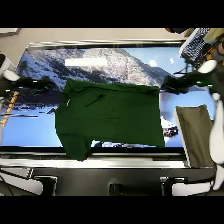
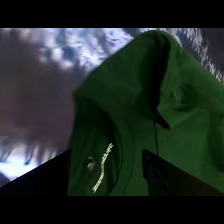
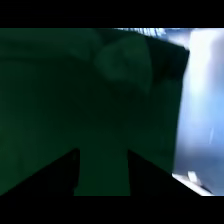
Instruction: Fold the clothes and pants, and hang the long-sleeved shirts on hangers.
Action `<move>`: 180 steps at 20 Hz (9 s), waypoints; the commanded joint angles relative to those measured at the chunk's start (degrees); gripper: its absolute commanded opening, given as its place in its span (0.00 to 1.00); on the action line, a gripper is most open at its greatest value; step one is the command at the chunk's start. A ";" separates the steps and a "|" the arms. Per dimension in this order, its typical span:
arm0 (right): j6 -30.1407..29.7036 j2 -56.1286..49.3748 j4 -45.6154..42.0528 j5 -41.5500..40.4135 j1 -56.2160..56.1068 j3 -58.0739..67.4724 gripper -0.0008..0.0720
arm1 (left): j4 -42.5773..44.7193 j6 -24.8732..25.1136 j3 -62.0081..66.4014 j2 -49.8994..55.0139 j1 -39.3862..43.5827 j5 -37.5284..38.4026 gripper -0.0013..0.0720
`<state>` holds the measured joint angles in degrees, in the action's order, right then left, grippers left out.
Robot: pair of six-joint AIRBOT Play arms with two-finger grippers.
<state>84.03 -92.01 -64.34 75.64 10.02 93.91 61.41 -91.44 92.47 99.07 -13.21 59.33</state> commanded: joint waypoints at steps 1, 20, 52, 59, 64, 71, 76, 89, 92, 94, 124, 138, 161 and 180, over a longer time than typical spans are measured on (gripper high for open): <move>-6.40 11.06 -2.23 11.91 5.46 -6.58 0.52 | -2.75 0.17 -4.83 -7.93 -8.22 4.59 0.70; -15.39 28.48 5.49 -3.78 18.82 -57.07 0.54 | 0.96 0.15 -17.11 -19.82 -13.49 13.57 0.70; -23.76 17.79 11.39 0.42 29.53 -61.44 0.55 | 1.20 0.17 -18.12 -19.10 -13.49 13.51 0.71; -24.98 15.41 13.68 -2.95 26.53 -63.65 0.55 | 1.20 0.17 -18.16 -19.10 -13.49 13.49 0.71; -24.55 15.47 14.78 -7.13 24.11 -64.85 0.32 | 1.22 3.74 -18.16 -19.10 -13.53 14.62 0.71; -27.39 17.38 15.50 -6.99 24.13 -64.85 0.06 | -0.33 17.25 -32.52 -21.73 -20.20 13.29 0.70; -28.85 20.22 15.67 -6.75 24.13 -64.85 0.06 | -10.91 28.98 -44.30 -22.10 -21.22 11.76 0.70; -28.89 20.70 18.32 -5.66 24.11 -64.85 0.06 | -16.44 34.51 -55.82 -22.10 -19.52 8.66 0.70; -29.29 20.70 18.97 -5.44 24.11 -64.85 0.06 | -16.44 34.51 -56.72 -21.92 -17.90 6.73 0.70; -29.31 20.70 19.15 -5.20 24.11 -64.85 0.06 | -16.44 34.49 -56.72 -21.64 -16.24 5.64 0.70; -12.96 21.77 10.16 -23.02 -7.37 -8.09 0.06 | -11.72 16.57 -5.49 -21.90 1.09 8.04 0.04; 6.58 48.00 -1.03 -18.10 -7.43 19.69 0.06 | 22.40 -9.27 23.28 -52.43 1.03 24.02 0.04; 6.88 -14.12 -6.10 -15.04 -7.43 9.35 0.06 | 14.60 8.55 2.93 5.86 14.43 -11.21 0.04; 9.84 -14.75 -9.20 11.54 -7.48 9.40 0.06 | 14.67 7.39 7.85 6.93 10.71 29.79 0.04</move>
<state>93.91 -106.56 -73.78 81.80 2.57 103.42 76.03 -83.53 101.06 105.95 -2.87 82.08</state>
